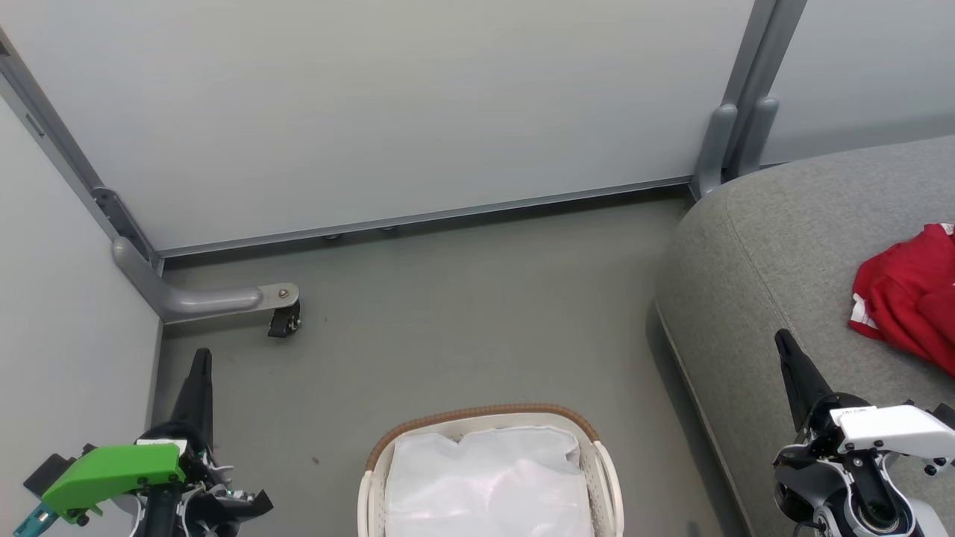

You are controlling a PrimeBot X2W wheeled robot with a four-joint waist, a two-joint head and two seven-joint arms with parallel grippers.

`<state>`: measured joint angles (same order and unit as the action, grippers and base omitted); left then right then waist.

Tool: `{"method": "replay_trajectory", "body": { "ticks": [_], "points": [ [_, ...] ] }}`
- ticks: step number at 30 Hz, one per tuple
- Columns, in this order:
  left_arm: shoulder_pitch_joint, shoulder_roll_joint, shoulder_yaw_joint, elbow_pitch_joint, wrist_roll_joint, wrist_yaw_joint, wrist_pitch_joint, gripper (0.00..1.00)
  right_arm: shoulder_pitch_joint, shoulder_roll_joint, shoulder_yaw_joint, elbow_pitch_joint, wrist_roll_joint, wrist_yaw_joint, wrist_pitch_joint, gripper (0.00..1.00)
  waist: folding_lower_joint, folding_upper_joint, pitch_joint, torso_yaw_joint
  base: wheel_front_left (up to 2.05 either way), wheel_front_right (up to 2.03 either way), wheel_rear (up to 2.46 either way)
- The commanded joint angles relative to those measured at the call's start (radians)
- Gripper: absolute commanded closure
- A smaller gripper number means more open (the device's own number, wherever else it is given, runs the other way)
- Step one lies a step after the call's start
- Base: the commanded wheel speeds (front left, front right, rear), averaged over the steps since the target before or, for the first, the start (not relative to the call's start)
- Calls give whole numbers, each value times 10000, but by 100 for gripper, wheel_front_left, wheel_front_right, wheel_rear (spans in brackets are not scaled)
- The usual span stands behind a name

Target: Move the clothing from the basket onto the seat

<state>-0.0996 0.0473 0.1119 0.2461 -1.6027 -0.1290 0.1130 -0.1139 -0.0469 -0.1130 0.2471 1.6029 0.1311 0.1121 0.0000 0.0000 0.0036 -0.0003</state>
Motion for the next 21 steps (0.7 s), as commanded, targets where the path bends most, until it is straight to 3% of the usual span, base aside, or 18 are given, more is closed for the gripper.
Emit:
{"method": "replay_trajectory", "body": {
  "ticks": [1,21],
  "points": [
    [-168,72,41,-33,-131,-32,47,100,108,-62,-38,-56,136,-7,58,100,0,0,-4,3,0,0,0],
    [-144,67,42,-27,-114,-32,49,100,108,-61,-31,-49,115,-5,56,100,0,0,-4,3,0,0,0]
  ]
}}
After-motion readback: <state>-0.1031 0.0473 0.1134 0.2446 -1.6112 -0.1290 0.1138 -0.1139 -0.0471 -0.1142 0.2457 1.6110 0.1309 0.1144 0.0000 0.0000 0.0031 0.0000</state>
